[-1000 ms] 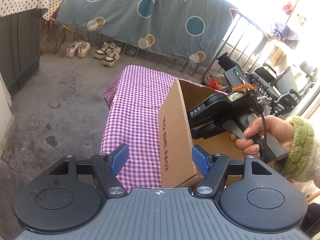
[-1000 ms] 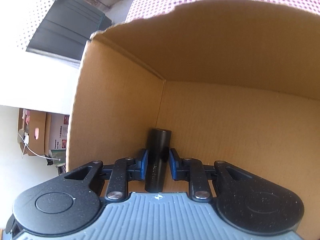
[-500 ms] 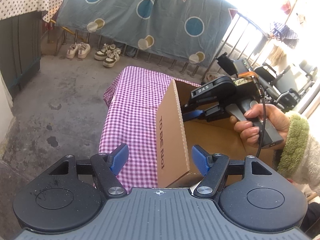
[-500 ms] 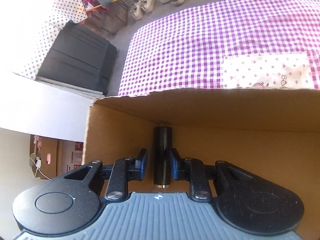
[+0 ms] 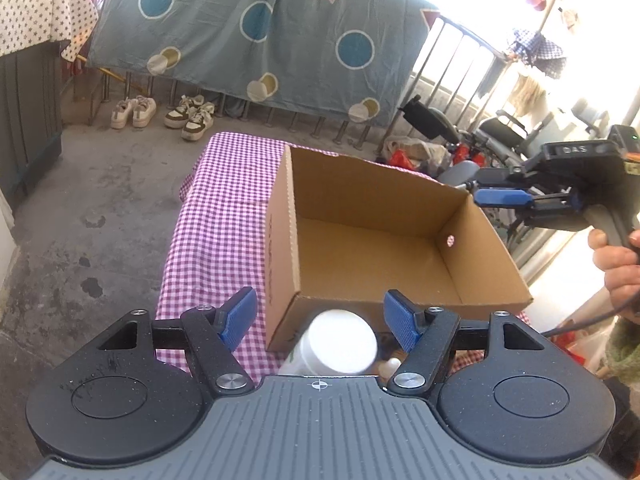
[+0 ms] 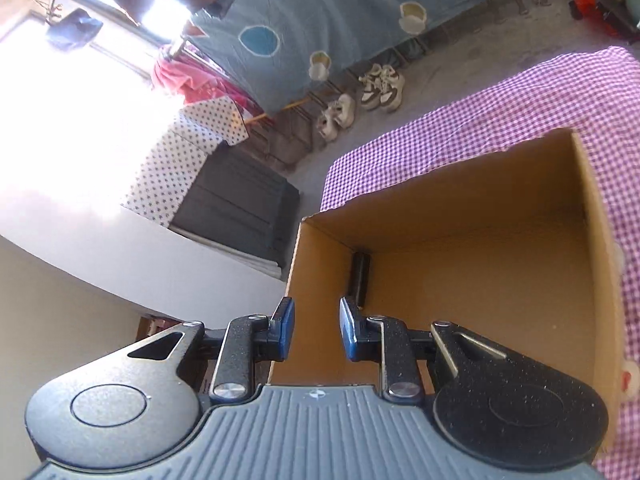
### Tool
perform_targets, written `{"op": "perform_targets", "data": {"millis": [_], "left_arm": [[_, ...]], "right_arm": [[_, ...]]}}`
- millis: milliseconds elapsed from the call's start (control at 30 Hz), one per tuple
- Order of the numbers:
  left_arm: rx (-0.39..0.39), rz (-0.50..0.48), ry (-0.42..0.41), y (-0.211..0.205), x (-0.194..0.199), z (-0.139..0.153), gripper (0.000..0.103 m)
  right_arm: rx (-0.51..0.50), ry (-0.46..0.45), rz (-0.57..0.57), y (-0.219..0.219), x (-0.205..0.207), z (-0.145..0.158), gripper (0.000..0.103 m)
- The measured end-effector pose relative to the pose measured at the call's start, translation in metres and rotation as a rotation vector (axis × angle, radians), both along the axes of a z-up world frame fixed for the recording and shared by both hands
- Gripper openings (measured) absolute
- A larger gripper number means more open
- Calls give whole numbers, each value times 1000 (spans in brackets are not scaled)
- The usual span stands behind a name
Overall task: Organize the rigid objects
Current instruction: 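Release the cylinder and withdraw the right gripper from the box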
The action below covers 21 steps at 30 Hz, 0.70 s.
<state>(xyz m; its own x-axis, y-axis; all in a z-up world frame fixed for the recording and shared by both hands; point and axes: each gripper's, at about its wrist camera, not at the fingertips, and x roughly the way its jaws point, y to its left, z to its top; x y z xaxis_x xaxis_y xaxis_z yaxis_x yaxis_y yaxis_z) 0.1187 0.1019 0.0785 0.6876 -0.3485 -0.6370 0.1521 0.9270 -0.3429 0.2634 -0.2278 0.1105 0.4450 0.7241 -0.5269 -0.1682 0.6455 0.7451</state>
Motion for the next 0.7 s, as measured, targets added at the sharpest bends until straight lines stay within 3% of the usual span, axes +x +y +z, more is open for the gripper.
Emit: {"op": "perform_targets", "data": {"millis": [100, 167, 400, 567, 700], "left_arm": [[0, -48, 20, -14, -7, -4, 70], [2, -80, 30, -25, -11, -8, 70], [23, -250, 43, -80, -39, -22, 70], [104, -430, 76, -133, -51, -43, 70], [118, -496, 117, -166, -54, -65, 69]], "right_arm": [[23, -51, -41, -30, -47, 1, 29], [18, -75, -76, -44, -74, -7, 36], [25, -18, -198, -74, -147, -78, 38], [2, 33, -213, -77, -170, -116, 38], [-24, 45, -177, -78, -175, -135, 38]]}}
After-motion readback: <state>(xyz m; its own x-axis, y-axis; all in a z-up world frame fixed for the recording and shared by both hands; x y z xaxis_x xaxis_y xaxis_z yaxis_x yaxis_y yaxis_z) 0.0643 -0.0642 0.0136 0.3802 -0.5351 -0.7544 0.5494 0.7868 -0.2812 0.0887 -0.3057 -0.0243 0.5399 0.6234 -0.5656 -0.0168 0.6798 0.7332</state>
